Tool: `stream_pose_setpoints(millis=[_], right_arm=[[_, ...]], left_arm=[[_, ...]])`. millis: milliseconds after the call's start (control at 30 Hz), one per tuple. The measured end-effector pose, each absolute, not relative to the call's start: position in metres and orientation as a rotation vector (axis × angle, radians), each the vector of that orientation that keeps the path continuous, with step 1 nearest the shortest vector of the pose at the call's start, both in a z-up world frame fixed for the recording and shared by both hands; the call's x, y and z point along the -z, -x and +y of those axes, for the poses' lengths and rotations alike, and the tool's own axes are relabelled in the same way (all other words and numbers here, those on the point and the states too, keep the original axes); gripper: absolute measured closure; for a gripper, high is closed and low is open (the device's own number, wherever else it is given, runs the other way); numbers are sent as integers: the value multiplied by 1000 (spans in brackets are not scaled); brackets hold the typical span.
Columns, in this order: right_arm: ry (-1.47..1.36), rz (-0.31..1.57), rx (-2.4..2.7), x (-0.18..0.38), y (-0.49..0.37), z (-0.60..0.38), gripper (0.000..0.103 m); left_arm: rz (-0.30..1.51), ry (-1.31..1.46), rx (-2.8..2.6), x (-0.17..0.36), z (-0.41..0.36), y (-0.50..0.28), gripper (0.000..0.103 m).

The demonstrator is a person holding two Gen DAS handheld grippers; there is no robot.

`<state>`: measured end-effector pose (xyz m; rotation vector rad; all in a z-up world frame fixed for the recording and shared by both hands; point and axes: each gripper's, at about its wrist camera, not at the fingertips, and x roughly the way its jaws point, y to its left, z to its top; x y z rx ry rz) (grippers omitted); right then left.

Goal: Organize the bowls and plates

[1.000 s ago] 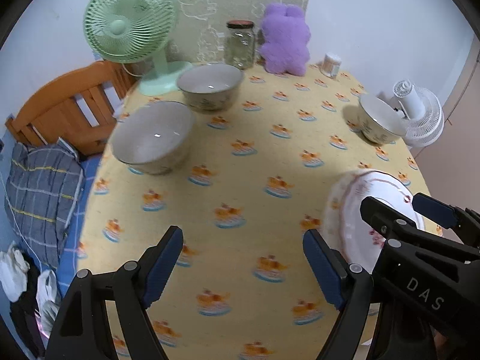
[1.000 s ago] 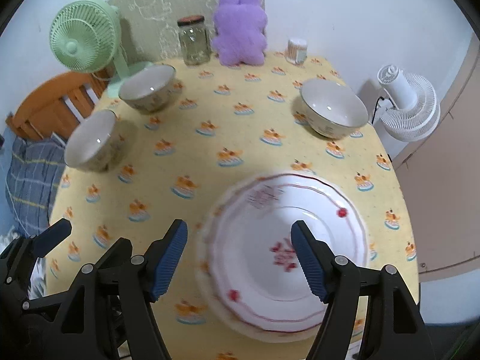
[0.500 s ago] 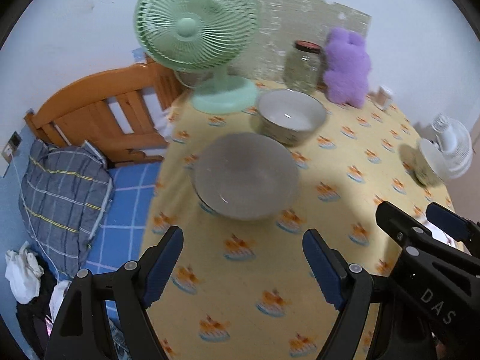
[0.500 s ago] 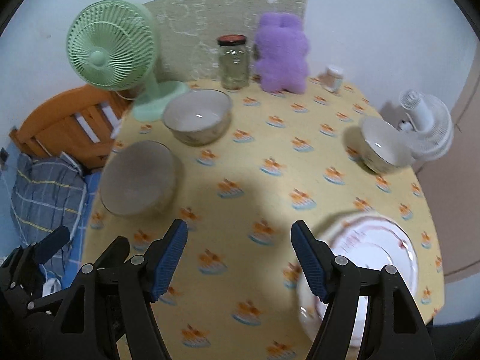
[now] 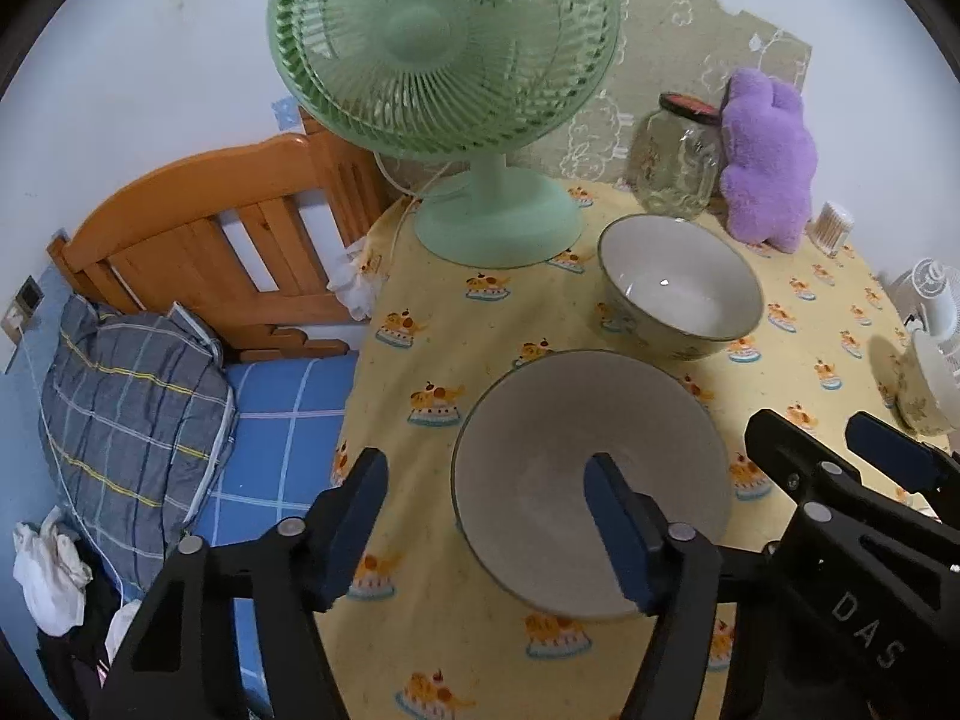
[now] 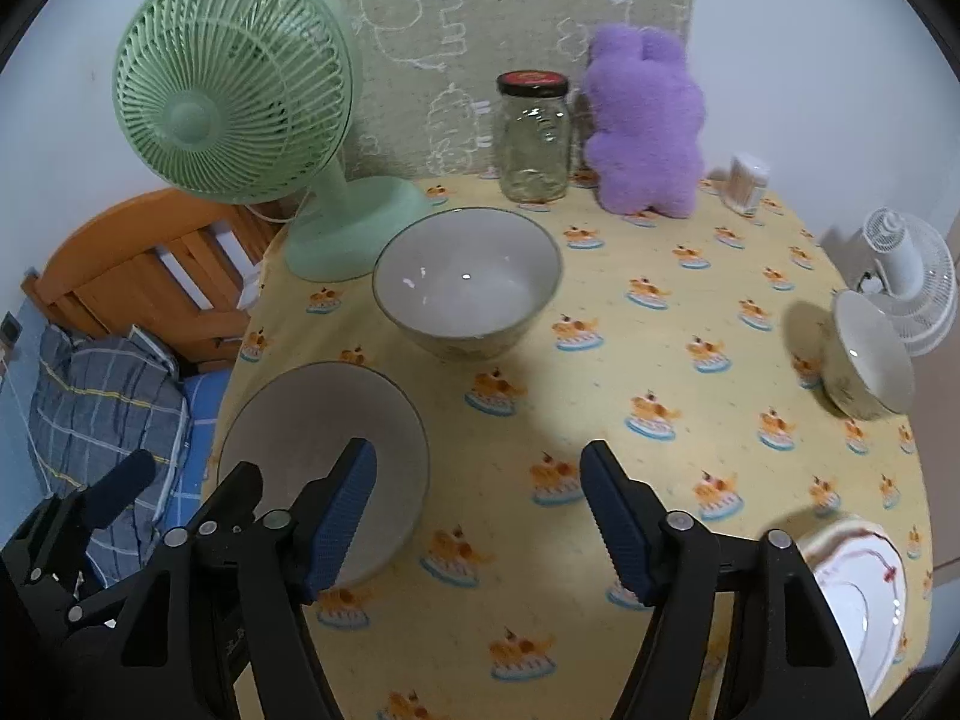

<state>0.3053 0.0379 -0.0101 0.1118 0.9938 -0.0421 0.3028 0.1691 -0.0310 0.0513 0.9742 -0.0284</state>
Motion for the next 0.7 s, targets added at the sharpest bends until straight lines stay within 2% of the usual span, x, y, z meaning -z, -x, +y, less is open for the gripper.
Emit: stream_pose_setpoints(millis=[100, 300, 500, 700], right_arm=[[-111, 1022, 34, 23, -318, 45, 40], [-103, 1069, 8, 43, -336, 56, 59], [-101, 1092, -30, 53, -345, 65, 78], [-100, 1093, -23, 54, -348, 66, 79]], left_arm=[[1004, -49, 42, 44, 168, -313, 51], [1052, -52, 52, 62, 166, -326, 64], [1076, -69, 43, 70, 167, -332, 73], [1079, -71, 32, 70, 167, -336, 75]])
